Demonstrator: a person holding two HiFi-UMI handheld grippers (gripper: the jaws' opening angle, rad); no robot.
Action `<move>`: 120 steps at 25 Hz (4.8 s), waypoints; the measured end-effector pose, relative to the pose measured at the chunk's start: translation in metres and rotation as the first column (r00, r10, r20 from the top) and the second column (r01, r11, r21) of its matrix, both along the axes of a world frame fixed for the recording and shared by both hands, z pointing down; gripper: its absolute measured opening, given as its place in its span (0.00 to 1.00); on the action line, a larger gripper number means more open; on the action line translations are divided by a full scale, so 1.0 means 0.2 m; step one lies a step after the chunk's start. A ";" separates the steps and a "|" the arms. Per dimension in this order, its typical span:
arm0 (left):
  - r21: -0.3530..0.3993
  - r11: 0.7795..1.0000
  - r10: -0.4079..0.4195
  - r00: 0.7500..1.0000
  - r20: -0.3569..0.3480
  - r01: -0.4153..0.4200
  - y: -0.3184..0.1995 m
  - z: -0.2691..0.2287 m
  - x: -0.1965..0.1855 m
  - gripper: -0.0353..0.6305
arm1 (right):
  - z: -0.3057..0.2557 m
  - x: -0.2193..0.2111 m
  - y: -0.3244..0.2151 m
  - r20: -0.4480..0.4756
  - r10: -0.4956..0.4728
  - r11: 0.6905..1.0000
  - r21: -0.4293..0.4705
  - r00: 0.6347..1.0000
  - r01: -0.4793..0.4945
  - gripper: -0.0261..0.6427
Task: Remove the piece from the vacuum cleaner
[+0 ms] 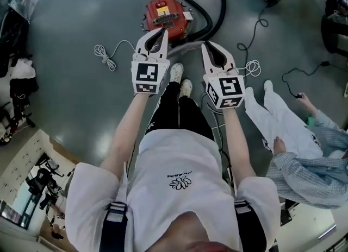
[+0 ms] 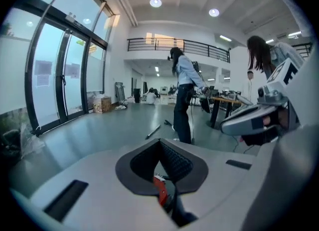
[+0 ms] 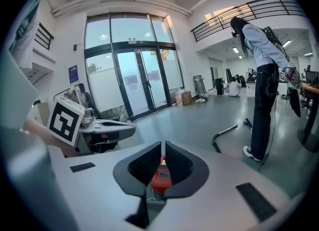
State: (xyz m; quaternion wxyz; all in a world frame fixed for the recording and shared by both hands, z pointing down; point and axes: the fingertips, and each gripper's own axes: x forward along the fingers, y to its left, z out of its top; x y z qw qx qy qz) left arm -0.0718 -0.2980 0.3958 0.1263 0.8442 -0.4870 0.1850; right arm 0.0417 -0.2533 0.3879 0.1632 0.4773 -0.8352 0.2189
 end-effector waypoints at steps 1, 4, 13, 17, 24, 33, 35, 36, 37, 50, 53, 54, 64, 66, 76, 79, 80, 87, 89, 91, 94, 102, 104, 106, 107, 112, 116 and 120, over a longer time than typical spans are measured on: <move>-0.017 1.000 0.021 0.999 0.027 -0.020 -0.04 0.07 0.01 0.06 | 0.04 0.01 -0.04 -0.004 -0.003 1.000 0.005 1.000 0.003 0.06; -0.071 0.996 0.064 0.996 0.067 -0.059 -0.13 0.30 0.04 0.06 | 0.19 0.03 -0.13 -0.044 -0.035 0.999 0.029 0.998 0.037 0.06; -0.363 0.890 0.374 0.898 0.231 -0.276 -0.11 1.34 0.15 0.06 | 1.04 0.04 -0.18 -0.424 -0.323 0.940 -0.039 0.846 0.340 0.27; -0.500 0.806 0.516 0.790 0.331 -0.318 -0.08 1.64 0.13 0.06 | 1.52 0.03 0.00 -0.530 -0.594 0.793 -0.262 0.605 0.550 0.30; -0.633 0.682 0.699 0.580 0.418 -0.365 -0.01 1.88 0.12 0.06 | 1.98 0.11 0.12 -0.531 -0.755 0.641 -0.476 0.385 0.602 0.30; -0.682 0.626 0.752 0.525 0.399 -0.379 0.00 1.91 0.13 0.06 | 2.22 0.08 0.12 -0.560 -0.779 0.602 -0.542 0.283 0.586 0.30; -0.691 0.617 0.760 0.512 0.400 -0.376 0.01 1.92 0.13 0.06 | 2.27 0.08 0.13 -0.594 -0.774 0.590 -0.554 0.217 0.588 0.30; -0.693 0.615 0.764 0.504 0.403 -0.376 0.01 1.92 0.13 0.06 | 2.29 0.08 0.13 -0.608 -0.772 0.584 -0.561 0.188 0.587 0.29; -0.695 0.612 0.768 0.493 0.409 -0.377 0.01 1.92 0.13 0.06 | 2.30 0.08 0.12 -0.616 -0.770 0.582 -0.568 0.170 0.582 0.22; -0.705 0.622 0.775 0.396 0.493 -0.340 0.01 1.93 0.15 0.06 | 2.30 0.08 0.27 -0.615 -0.771 0.590 -0.590 0.166 0.551 0.08; -0.703 0.622 0.776 0.391 0.495 -0.344 0.00 1.94 0.15 0.06 | 2.30 0.07 0.27 -0.609 -0.770 0.599 -0.589 0.190 0.543 0.08; -0.699 0.627 0.772 0.391 0.501 -0.343 0.00 1.94 0.14 0.06 | 2.30 0.06 0.26 -0.608 -0.769 0.603 -0.586 0.198 0.541 0.08; -0.686 0.665 0.724 0.477 0.498 -0.293 -0.01 1.94 0.13 0.06 | 2.31 0.05 0.33 -0.579 -0.740 0.667 -0.570 0.341 0.480 0.08; -0.685 0.663 0.719 0.512 0.471 -0.300 -0.01 1.94 0.13 0.06 | 2.32 0.04 0.33 -0.464 -0.707 0.695 -0.597 0.534 0.401 0.08; -0.621 0.722 0.667 0.548 0.504 -0.307 0.00 1.91 0.13 0.06 | 2.39 0.15 0.21 -0.577 -0.817 0.458 -0.670 -0.020 0.584 0.08; -0.605 0.732 0.655 0.568 0.499 -0.313 -0.01 1.92 0.13 0.06 | 2.39 0.15 0.24 -0.591 -0.807 0.478 -0.661 -0.009 0.578 0.08; -0.604 0.733 0.654 0.570 0.498 -0.312 -0.01 1.92 0.13 0.06 | 2.39 0.14 0.26 -0.593 -0.804 0.498 -0.646 0.030 0.578 0.08; -0.608 0.736 0.649 0.565 0.510 -0.297 -0.02 1.92 0.13 0.06 | 2.32 0.08 0.37 -0.606 -0.766 0.604 -0.566 0.213 0.561 0.08; -0.612 0.733 0.654 0.558 0.511 -0.297 -0.02 1.92 0.14 0.06 | 2.29 0.08 0.39 -0.607 -0.776 0.570 -0.558 0.171 0.603 0.08; -0.610 0.734 0.652 0.564 0.507 -0.300 -0.02 1.92 0.14 0.06 | 2.27 0.07 0.41 -0.611 -0.775 0.562 -0.554 0.159 0.614 0.08; -0.601 0.742 0.643 0.569 0.513 -0.297 -0.02 1.92 0.13 0.06 | 2.27 0.04 0.45 -0.610 -0.774 0.572 -0.557 0.171 0.602 0.08; -0.590 0.750 0.634 0.582 0.510 -0.300 -0.02 1.92 0.14 0.06 | 2.29 -0.01 0.57 -0.546 -0.819 0.522 -0.579 0.178 0.626 0.08; -0.579 0.759 0.621 0.600 0.504 -0.299 -0.03 1.92 0.14 0.06 | 2.27 -0.03 0.57 -0.544 -0.815 0.531 -0.566 0.198 0.631 0.08; -0.577 0.764 0.612 0.608 0.506 -0.289 -0.03 1.92 0.13 0.06 | 2.25 -0.06 0.57 -0.556 -0.809 0.530 -0.553 0.189 0.643 0.08; -0.577 0.766 0.609 0.607 0.510 -0.284 -0.02 1.92 0.13 0.06 | 2.24 -0.06 0.57 -0.559 -0.807 0.534 -0.549 0.192 0.643 0.08; -0.505 0.828 0.495 0.739 0.458 -0.242 -0.01 1.86 0.13 0.06 | 2.08 -0.04 0.54 -0.565 -0.781 0.595 -0.541 0.267 0.595 0.08; -0.460 0.885 0.209 0.946 0.247 -0.075 0.14 1.63 0.09 0.06 | 1.85 -0.01 0.49 -0.567 -0.721 0.687 -0.511 0.398 0.517 0.08; -0.424 0.906 0.081 0.985 0.153 -0.009 0.27 1.31 0.12 0.06 | 1.56 0.05 0.42 -0.591 -0.630 0.776 -0.452 0.504 0.441 0.08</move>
